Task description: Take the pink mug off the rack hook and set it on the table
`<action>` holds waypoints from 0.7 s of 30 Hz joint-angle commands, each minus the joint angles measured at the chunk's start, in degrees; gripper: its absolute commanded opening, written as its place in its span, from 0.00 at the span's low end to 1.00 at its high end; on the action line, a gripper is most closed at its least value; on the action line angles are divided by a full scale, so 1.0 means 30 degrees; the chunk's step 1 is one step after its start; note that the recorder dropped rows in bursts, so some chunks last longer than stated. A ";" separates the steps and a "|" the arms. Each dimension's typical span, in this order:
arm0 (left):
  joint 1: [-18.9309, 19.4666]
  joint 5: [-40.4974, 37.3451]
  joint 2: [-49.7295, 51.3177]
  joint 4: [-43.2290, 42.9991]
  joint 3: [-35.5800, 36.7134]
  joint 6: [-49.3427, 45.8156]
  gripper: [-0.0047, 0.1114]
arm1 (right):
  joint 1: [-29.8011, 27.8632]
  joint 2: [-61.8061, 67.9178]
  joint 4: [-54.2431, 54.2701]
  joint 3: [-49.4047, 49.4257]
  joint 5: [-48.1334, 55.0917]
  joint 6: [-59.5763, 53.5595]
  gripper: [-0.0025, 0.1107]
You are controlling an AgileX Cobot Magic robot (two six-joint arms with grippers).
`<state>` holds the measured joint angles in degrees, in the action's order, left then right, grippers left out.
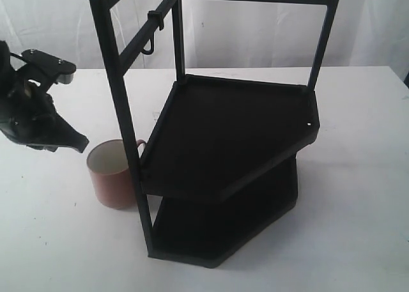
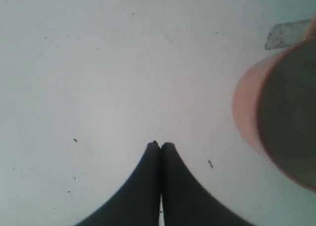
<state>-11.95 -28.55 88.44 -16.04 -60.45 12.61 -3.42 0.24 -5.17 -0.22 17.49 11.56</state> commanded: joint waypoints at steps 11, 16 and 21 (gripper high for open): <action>0.2405 0.4641 -0.8265 -0.1800 0.6453 0.7093 0.04 | -0.0195 -0.0081 -0.0128 0.0074 -0.0151 0.0077 0.02; 0.2405 0.6866 -1.2500 -0.1881 0.9320 0.7444 0.04 | -0.0195 -0.0081 -0.0128 0.0074 -0.0151 -0.0129 0.02; 0.2405 0.6658 -1.7150 -0.2744 1.1194 0.7824 0.04 | -0.0195 -0.0081 -0.0128 0.0074 -0.0151 -0.0129 0.02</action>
<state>-4.86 -8.95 44.01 -21.87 -29.60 35.23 -3.42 0.24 -5.17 -0.22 17.49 11.45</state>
